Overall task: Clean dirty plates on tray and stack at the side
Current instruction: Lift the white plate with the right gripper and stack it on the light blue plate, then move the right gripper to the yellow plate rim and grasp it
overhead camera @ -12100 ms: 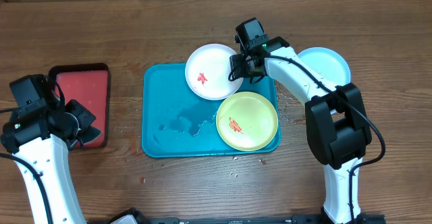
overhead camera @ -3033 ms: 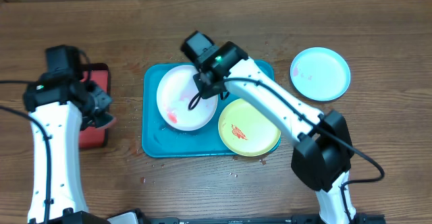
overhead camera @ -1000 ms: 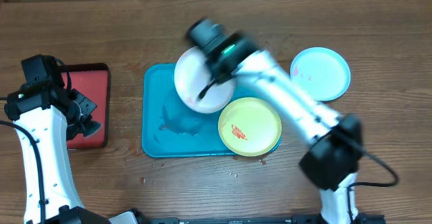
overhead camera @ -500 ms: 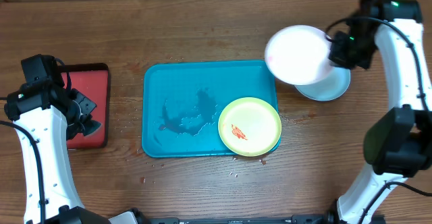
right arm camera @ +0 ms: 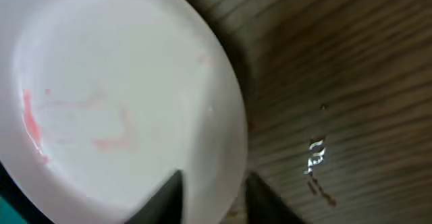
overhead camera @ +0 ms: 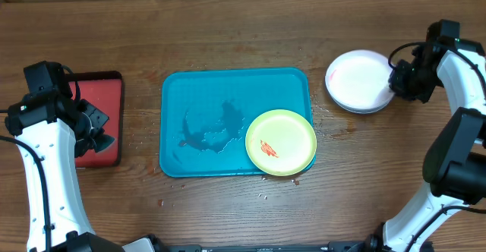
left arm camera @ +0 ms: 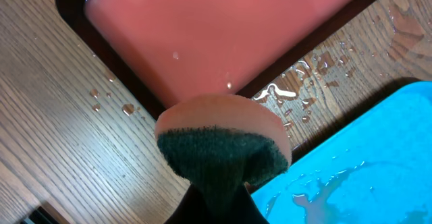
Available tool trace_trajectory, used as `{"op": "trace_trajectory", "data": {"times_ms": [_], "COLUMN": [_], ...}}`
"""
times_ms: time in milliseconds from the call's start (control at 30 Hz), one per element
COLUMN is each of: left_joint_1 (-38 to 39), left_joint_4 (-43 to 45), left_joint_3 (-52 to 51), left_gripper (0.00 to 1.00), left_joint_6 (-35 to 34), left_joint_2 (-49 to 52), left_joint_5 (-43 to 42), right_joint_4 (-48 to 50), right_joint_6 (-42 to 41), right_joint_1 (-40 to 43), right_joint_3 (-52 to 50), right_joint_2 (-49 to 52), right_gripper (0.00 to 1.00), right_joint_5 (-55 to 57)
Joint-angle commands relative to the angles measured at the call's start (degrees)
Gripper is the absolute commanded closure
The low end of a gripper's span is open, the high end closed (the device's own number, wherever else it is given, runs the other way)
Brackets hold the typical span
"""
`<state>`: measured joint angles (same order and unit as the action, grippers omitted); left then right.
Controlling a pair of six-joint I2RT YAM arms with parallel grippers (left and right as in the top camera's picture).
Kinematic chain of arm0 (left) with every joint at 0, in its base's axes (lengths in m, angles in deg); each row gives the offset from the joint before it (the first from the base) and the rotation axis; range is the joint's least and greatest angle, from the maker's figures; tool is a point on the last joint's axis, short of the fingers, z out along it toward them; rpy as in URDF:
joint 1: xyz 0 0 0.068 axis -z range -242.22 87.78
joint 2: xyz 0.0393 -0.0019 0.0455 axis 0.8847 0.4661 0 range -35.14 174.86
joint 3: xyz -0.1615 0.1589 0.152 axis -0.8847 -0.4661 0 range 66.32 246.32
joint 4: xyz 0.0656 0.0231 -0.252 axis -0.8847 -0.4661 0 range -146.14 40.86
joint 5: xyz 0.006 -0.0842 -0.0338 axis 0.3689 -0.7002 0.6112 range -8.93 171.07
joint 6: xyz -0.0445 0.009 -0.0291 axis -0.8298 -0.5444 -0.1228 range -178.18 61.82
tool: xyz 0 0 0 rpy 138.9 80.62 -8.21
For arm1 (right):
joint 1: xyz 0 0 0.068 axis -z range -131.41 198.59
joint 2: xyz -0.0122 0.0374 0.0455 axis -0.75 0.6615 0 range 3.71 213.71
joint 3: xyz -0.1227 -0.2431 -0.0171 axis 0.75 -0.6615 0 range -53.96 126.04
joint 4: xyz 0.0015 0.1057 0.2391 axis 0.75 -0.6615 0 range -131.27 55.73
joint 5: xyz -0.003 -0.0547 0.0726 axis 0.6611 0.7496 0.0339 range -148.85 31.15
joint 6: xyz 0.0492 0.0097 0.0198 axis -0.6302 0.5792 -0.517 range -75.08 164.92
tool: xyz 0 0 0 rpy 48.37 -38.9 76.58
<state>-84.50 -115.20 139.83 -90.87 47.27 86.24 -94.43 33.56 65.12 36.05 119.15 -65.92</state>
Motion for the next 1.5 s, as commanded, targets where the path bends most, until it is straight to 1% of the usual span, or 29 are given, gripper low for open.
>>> {"op": "trace_trajectory", "data": {"times_ms": [0, 133, 233, 333, 400, 433, 467, 533, 633, 733, 767, 900, 967, 1100, 1200, 1300, 1467], "left_joint_1": [-0.20, -0.20, -0.20, -0.20, -0.20, -0.20, -0.20, -0.20, -0.20, -0.20, -0.20, -0.20, -0.20, -0.20, -0.20, -0.20, -0.20], "left_joint_4": [0.35, 0.37, 0.37, 0.35, 0.52, 0.72, 0.81, 0.94, 0.94, 0.87, 0.87, 0.87, 0.85, 0.74, 0.76, 0.79, 1.22], "left_joint_3": [-0.24, -0.24, -0.24, -0.26, -0.26, -0.26, -0.26, -0.26, -0.26, -0.26, -0.26, -0.26, -0.26, -0.26, -0.26, -0.26, -0.26], "left_gripper": [0.96, 0.96, 0.96, 0.96, 0.96, 0.96, 0.96, 0.96, 0.96, 0.96, 0.96, 0.96, 0.96, 0.96, 0.96, 0.96, 0.96], "left_joint_6": [-0.55, -0.57, -0.57, -0.57, -0.55, -0.57, -0.57, -0.57, -0.55, -0.55, -0.50, -0.09, -0.09, -0.11, -0.11, -0.11, -0.11], "left_joint_2": [-0.02, -0.02, -0.02, -0.02, -0.02, -0.02, -0.02, -0.02, -0.02, -0.02, -0.02, -0.02, -0.02, -0.02, -0.02, -0.02, -0.02], "left_joint_5": [-0.33, -0.35, -0.35, -0.37, -0.76, -0.81, -0.79, -0.81, -0.81, -1.09, -1.40, -1.84, -1.86, -1.97, -2.08, -2.05, -2.08], "right_joint_4": [0.59, -1.05, -3.08, -5.03, -7.37, -8.66, -9.66, -10.54, -10.19, -8.15, -7.30, -2.78, -1.18, -0.11, -0.28, -0.57, -0.50], "right_joint_6": [-0.24, 2.51, 5.27, 10.45, 15.91, 18.49, 20.83, 23.23, 23.63, 23.63, 23.65, 23.69, 25.29, 32.02, 36.83, 39.26, 42.32], "right_joint_1": [0.02, -0.50, -1.36, -3.34, -7.17, -9.49, -11.45, -14.56, -20.83, -26.64, -28.37, -34.27, -36.11, -38.38, -39.04, -39.01, -38.99], "right_joint_3": [-0.39, -0.26, -0.26, -0.26, -0.26, -0.26, -0.26, -0.28, -0.55, -1.11, -1.25, -1.57, -1.57, -1.57, -1.57, -1.57, -1.57], "right_joint_2": [-1.20, -1.27, -1.77, -3.67, -6.27, -7.17, -7.56, -7.61, -6.84, -5.27, -4.66, -1.64, -0.35, 1.53, 2.62, 3.43, 3.67], "right_gripper": [0.39, 0.37, 0.40, 0.42, 0.40, 0.35, 0.33, 0.33, 0.32, 0.23, 0.22, 0.21, 0.21, 0.20, 0.13, 0.09, 0.10], "right_joint_5": [-0.90, -10.51, -18.99, -25.86, -29.64, -29.66, -29.46, -28.15, -19.65, -12.98, -11.30, -3.50, -1.16, -0.46, -0.48, -0.55, -3.80]}}
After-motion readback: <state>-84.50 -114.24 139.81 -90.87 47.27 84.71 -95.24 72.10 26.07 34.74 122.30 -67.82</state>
